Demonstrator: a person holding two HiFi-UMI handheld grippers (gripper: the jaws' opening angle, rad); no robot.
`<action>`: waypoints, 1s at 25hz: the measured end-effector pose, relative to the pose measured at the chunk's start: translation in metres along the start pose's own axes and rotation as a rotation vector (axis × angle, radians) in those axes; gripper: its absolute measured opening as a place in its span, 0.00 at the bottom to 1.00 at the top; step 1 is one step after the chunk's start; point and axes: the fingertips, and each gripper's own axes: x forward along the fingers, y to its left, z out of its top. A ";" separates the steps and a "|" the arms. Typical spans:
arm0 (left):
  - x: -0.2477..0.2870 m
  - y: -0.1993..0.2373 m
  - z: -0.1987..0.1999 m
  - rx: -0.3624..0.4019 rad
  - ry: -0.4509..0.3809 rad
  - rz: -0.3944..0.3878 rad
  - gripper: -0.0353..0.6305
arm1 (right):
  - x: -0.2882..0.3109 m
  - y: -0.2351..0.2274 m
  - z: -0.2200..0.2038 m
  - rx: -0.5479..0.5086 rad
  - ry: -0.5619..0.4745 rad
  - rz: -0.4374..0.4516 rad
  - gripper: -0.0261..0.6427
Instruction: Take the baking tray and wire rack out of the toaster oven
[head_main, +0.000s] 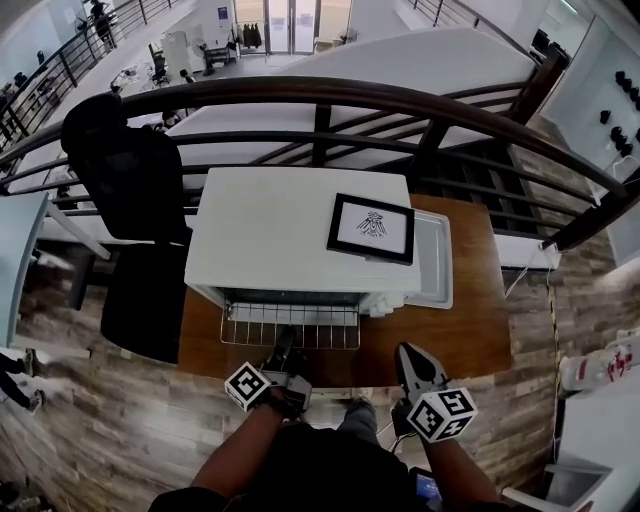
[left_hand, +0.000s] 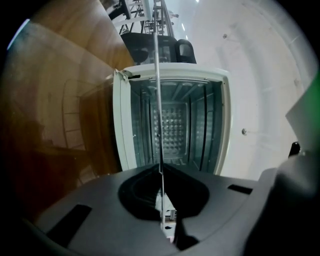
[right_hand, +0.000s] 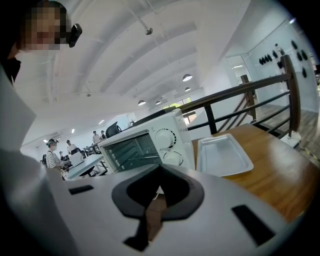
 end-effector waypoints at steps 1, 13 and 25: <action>-0.002 -0.001 -0.001 0.000 0.005 -0.003 0.06 | 0.002 0.003 -0.001 0.000 0.001 0.006 0.04; -0.027 -0.010 -0.011 -0.020 0.020 -0.004 0.06 | 0.000 0.023 -0.004 -0.028 0.022 0.038 0.04; -0.054 -0.018 -0.022 -0.029 0.055 -0.005 0.06 | -0.001 0.030 -0.006 -0.031 0.022 0.058 0.04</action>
